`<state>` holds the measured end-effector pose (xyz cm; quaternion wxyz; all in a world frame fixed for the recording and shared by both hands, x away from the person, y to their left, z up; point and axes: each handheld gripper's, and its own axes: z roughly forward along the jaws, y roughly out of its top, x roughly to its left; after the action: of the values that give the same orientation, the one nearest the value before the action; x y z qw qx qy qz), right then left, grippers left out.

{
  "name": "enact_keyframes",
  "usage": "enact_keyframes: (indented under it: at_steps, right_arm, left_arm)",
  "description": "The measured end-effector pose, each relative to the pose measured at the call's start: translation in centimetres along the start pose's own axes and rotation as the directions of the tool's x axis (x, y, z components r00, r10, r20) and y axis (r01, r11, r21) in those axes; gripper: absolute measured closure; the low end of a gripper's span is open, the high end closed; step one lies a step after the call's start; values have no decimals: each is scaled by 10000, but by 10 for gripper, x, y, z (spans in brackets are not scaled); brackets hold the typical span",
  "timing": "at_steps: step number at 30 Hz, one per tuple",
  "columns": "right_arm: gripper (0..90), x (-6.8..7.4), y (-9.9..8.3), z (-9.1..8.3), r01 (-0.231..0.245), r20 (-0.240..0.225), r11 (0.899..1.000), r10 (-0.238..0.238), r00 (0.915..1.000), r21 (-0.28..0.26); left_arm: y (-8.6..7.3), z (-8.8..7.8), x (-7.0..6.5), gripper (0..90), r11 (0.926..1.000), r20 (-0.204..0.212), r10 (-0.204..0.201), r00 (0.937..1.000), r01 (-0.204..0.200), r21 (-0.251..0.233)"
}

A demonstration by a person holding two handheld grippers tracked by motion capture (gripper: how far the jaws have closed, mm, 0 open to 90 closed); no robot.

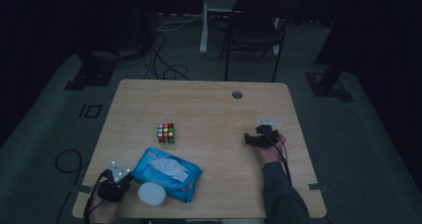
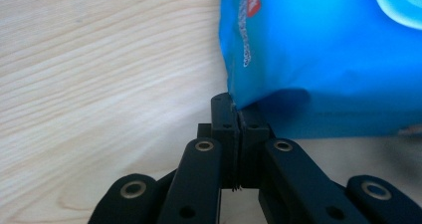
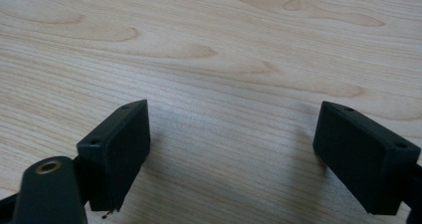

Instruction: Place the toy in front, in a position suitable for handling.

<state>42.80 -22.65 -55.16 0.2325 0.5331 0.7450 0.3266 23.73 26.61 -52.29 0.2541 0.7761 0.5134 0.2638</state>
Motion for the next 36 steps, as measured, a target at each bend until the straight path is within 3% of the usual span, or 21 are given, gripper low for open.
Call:
enact_keyframes:
  at_steps: [9,16,27,31,36]
  right_arm:
    - [146,0,0,0,2,-2,10000,-2,10000,1]
    - [150,0,0,0,10,-25,10000,-10,10000,-3]
    - [151,0,0,0,34,-41,10000,-34,10000,-1]
    - [231,1,-2,-4,9,-100,10000,-10,9999,-69]
    - [242,11,-1,-8,167,-368,9997,-173,9992,-156]
  left_arm:
    - [7,16,36,891,9956,-381,-935,9949,932,-78]
    - [14,30,59,882,9909,-245,-1338,9907,1333,-194]
    - [19,42,74,867,9779,-290,-2052,9783,2037,-465]
    - [20,46,78,857,9708,-220,-2341,9720,2325,-589]
    - [22,50,81,848,9678,-199,-2444,9695,2426,-673]
